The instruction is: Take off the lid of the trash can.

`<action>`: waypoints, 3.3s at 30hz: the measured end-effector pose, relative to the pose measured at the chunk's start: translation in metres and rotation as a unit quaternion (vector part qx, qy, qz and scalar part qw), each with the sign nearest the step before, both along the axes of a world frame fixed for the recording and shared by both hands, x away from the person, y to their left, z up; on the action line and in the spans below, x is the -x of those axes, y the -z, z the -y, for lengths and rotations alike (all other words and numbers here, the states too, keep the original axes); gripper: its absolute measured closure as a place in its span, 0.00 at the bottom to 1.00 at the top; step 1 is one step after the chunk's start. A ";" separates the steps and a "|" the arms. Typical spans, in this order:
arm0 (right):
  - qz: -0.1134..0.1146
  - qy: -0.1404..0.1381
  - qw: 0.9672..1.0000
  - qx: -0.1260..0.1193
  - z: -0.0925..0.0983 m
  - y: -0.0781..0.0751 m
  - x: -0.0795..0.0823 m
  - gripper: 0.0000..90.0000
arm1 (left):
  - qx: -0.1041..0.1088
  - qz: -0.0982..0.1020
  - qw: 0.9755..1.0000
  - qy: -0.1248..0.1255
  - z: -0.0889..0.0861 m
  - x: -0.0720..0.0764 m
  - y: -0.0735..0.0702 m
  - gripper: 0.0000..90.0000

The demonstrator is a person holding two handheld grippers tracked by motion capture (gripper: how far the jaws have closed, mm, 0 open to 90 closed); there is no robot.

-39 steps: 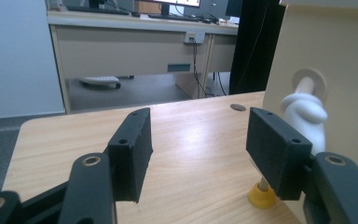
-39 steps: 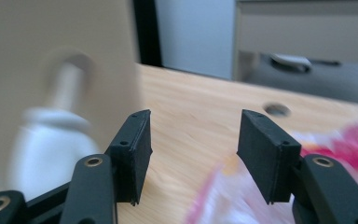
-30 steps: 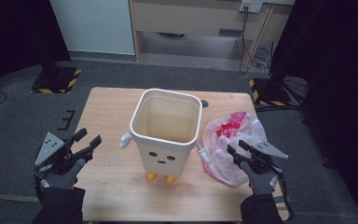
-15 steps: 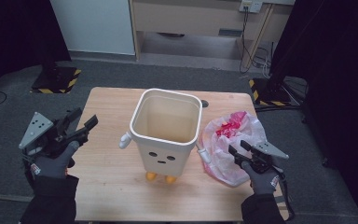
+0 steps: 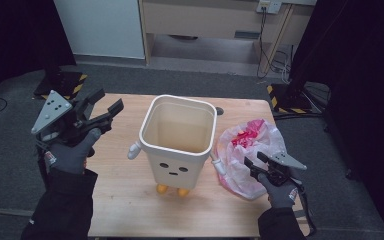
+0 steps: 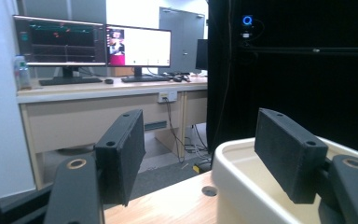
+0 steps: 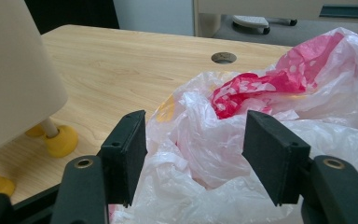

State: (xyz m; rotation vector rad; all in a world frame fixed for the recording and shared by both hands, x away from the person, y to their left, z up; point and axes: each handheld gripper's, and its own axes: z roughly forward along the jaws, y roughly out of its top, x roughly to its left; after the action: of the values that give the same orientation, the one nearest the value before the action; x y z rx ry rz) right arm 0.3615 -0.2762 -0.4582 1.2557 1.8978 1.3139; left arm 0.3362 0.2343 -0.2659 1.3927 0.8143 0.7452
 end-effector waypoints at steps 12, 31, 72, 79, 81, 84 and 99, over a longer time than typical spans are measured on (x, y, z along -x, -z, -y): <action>-0.002 -0.003 1.000 0.005 -0.001 0.001 -0.001 0.44 | -0.033 -0.003 0.998 0.048 0.054 -0.037 -0.014 0.35; -0.011 -0.015 1.000 0.013 -0.006 0.006 -0.004 0.45 | -0.073 -0.083 0.990 0.086 0.091 -0.085 0.012 0.33; -0.031 -0.027 0.999 0.031 -0.007 0.014 -0.008 0.46 | -0.125 -0.175 0.971 0.104 0.093 -0.113 0.012 0.62; -0.031 -0.030 0.999 0.033 -0.009 0.014 -0.008 0.47 | -0.085 -0.183 0.974 0.107 0.089 -0.113 0.004 0.65; -0.031 -0.030 0.998 0.034 -0.008 0.014 -0.008 0.47 | -0.081 -0.186 0.973 0.108 0.087 -0.113 0.002 0.65; -0.032 -0.031 0.998 0.035 -0.008 0.015 -0.008 0.47 | -0.072 -0.182 0.974 0.112 0.083 -0.110 -0.005 0.65; -0.035 -0.029 0.998 0.042 -0.009 0.017 -0.008 0.48 | -0.026 -0.092 0.993 0.067 0.021 -0.062 -0.053 0.65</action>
State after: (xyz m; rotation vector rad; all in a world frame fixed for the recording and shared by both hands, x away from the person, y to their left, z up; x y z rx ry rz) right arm 0.3694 -0.2668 -0.4749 1.2262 2.0312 1.2199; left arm 0.3986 0.2135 -0.2129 1.5635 0.8404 0.5427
